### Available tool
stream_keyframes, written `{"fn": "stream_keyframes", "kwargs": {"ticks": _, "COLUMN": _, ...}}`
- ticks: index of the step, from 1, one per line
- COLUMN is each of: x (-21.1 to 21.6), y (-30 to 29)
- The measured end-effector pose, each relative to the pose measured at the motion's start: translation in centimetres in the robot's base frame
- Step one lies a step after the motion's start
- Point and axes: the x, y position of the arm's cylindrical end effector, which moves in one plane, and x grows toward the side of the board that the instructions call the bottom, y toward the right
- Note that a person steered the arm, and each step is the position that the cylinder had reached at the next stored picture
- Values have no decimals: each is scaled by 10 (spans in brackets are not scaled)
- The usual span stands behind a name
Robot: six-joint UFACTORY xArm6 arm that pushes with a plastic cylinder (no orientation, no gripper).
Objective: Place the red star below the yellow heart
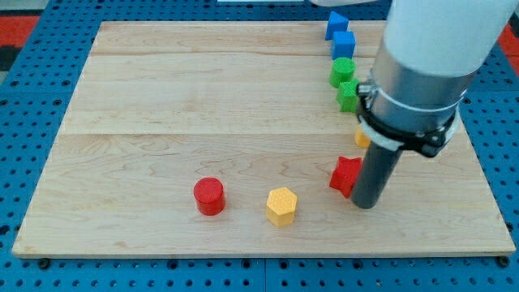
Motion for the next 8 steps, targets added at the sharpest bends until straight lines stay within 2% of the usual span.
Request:
{"fn": "stream_keyframes", "kwargs": {"ticks": 1, "x": 11, "y": -26}}
{"fn": "stream_keyframes", "kwargs": {"ticks": 3, "x": -13, "y": -37}}
{"fn": "stream_keyframes", "kwargs": {"ticks": 5, "x": -42, "y": -5}}
{"fn": "stream_keyframes", "kwargs": {"ticks": 6, "x": -43, "y": 4}}
{"fn": "stream_keyframes", "kwargs": {"ticks": 7, "x": -16, "y": -29}}
{"fn": "stream_keyframes", "kwargs": {"ticks": 8, "x": 23, "y": -33}}
